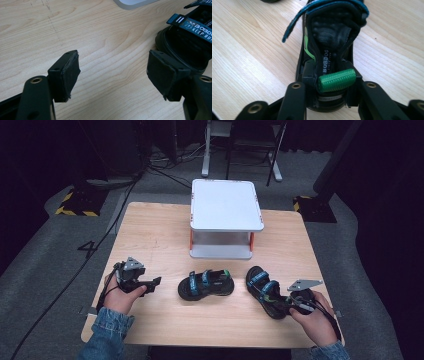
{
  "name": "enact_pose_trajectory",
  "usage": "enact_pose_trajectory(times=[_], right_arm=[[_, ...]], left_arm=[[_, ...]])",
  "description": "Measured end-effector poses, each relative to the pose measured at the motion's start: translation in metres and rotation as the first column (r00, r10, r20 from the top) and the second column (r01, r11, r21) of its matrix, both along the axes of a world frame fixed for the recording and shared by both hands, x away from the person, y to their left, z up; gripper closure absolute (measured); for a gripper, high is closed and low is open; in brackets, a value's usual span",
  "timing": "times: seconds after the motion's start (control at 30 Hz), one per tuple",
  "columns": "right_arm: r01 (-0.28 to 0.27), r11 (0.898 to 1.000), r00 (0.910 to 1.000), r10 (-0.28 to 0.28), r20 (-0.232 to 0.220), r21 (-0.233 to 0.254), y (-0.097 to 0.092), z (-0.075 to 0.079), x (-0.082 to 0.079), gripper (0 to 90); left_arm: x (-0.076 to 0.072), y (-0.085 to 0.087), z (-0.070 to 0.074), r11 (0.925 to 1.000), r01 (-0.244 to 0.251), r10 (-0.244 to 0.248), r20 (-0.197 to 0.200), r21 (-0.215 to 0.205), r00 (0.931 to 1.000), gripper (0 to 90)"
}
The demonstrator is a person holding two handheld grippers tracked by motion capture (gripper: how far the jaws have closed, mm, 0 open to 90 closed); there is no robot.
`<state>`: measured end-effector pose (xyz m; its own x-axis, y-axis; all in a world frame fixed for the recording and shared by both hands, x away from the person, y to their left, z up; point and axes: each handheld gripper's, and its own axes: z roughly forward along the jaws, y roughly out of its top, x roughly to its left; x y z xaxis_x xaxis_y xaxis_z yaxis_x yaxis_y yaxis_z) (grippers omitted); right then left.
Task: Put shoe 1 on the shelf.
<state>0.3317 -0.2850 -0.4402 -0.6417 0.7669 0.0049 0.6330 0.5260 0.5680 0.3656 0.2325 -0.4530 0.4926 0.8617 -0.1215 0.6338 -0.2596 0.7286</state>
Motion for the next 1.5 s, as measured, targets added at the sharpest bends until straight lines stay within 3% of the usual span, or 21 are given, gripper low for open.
enact_pose_trajectory(times=[0.07,0.27,0.33,0.47,0.63,0.73,1.07,1.1,1.23,1.5], right_arm=[[0.007,1.000,1.0000,-0.007,0.005,0.003,0.001,0.002,0.001,70.4],[0.024,0.996,0.9986,-0.028,0.044,0.082,0.000,0.011,0.005,71.0],[0.030,0.992,0.9954,-0.041,0.086,0.125,0.002,0.019,0.006,70.9],[0.036,0.985,0.9890,-0.059,0.135,0.166,0.006,0.028,0.011,70.9],[0.032,0.979,0.9837,-0.066,0.167,0.199,0.016,0.034,0.021,70.8],[0.023,0.975,0.9824,-0.063,0.176,0.223,0.030,0.036,0.037,70.8],[0.039,0.978,0.9814,-0.076,0.177,0.205,0.072,0.035,0.092,70.7],[0.039,0.978,0.9814,-0.076,0.177,0.205,0.072,0.035,0.092,70.7],[0.044,0.981,0.9823,-0.077,0.171,0.191,0.092,0.029,0.117,70.7],[0.050,0.984,0.9808,-0.080,0.178,0.169,0.124,0.012,0.146,70.6]], left_arm=[[-0.002,0.002,0.000,1.0000,-0.003,0.003,0.000,0.003,1.0000,27.0],[-0.008,0.011,0.000,0.9994,-0.034,0.034,0.007,-0.002,0.9994,27.2],[-0.013,0.014,0.000,0.9990,-0.044,0.044,0.010,-0.002,0.9990,27.4],[-0.019,0.020,-0.001,0.9982,-0.060,0.060,0.005,0.001,0.9982,27.7],[-0.024,0.026,0.001,0.9969,-0.079,0.079,0.011,-0.002,0.9969,28.0],[-0.028,0.030,0.000,0.9953,-0.097,0.097,0.009,-0.005,0.9952,28.3],[-0.038,0.040,-0.004,0.9941,-0.108,0.108,0.004,0.011,0.9941,28.4],[-0.038,0.040,-0.004,0.9941,-0.108,0.108,0.004,0.011,0.9941,28.4],[-0.045,0.046,-0.006,0.9915,-0.130,0.130,0.003,0.014,0.9916,28.4],[-0.054,0.056,-0.011,0.9876,-0.156,0.156,-0.006,0.016,0.9877,28.4]])
